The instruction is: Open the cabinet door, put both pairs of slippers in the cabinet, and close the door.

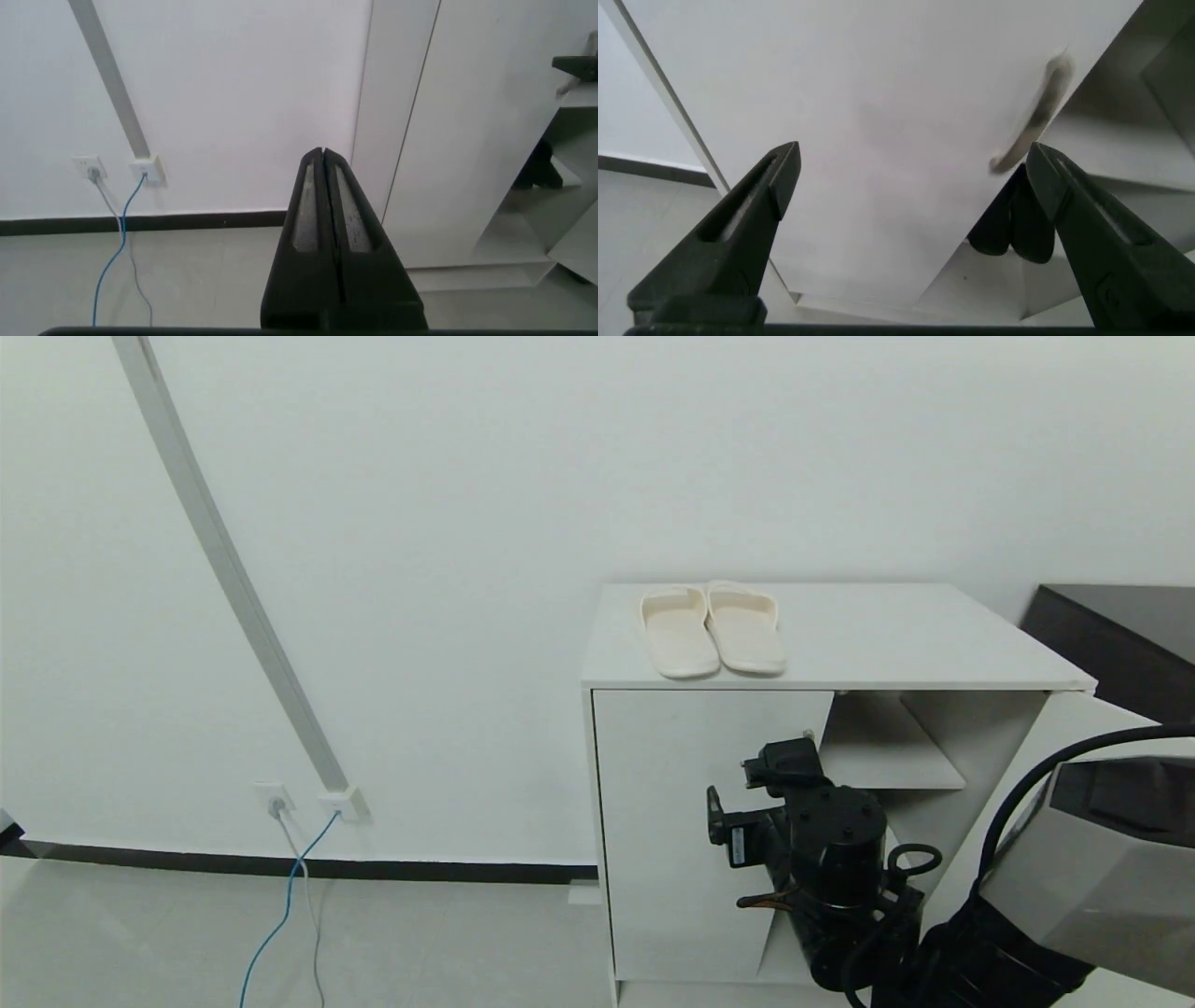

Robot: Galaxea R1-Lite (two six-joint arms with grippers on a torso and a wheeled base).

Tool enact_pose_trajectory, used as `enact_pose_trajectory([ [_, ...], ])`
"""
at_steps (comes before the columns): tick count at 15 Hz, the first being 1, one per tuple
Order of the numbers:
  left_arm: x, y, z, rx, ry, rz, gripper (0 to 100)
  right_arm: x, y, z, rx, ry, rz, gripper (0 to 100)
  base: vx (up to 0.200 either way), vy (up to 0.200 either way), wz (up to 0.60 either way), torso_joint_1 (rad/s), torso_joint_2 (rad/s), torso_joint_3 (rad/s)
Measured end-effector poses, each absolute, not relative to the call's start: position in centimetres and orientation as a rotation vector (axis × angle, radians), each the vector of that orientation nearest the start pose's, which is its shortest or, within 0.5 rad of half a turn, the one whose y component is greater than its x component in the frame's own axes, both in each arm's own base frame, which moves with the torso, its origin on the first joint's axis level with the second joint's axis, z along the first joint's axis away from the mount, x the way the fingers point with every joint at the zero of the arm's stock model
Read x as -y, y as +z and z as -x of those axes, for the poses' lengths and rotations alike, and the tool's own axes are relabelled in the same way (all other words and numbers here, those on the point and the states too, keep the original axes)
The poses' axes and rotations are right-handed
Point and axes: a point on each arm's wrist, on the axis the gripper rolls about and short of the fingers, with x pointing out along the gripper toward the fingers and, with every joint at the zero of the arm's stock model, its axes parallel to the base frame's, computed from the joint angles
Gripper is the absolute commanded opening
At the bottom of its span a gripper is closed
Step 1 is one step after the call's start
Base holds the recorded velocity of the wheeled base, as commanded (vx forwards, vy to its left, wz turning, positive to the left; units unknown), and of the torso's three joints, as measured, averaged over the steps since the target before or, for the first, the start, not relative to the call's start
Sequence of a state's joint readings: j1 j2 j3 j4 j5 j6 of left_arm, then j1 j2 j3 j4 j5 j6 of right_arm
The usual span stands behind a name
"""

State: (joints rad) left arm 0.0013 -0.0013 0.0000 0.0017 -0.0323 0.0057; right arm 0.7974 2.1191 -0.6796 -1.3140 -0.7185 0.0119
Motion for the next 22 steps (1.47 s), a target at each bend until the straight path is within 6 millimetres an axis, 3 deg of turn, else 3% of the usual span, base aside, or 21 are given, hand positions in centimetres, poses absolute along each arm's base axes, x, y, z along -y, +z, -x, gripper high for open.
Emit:
enact_pose_trajectory([
  [14, 0.1, 7.5, 2.3, 0.000, -0.033, -0.009, 0, -23.8, 8.4, -25.7, -0.085, 0.076, 0.071, 100, 0.000, 0.000, 0.00, 0.227, -0.52, -0.294],
  [18, 0.1, 7.5, 2.3, 0.000, -0.033, -0.011, 0, -23.9, 10.1, -26.3, -0.078, 0.066, 0.064, 100, 0.000, 0.000, 0.00, 0.134, -0.29, -0.160],
  [22, 0.1, 7.5, 2.3, 0.000, -0.033, -0.011, 0, -24.3, 12.2, -26.4, -0.226, 0.059, 0.076, 100, 0.000, 0.000, 0.00, 0.007, -0.01, -0.007],
])
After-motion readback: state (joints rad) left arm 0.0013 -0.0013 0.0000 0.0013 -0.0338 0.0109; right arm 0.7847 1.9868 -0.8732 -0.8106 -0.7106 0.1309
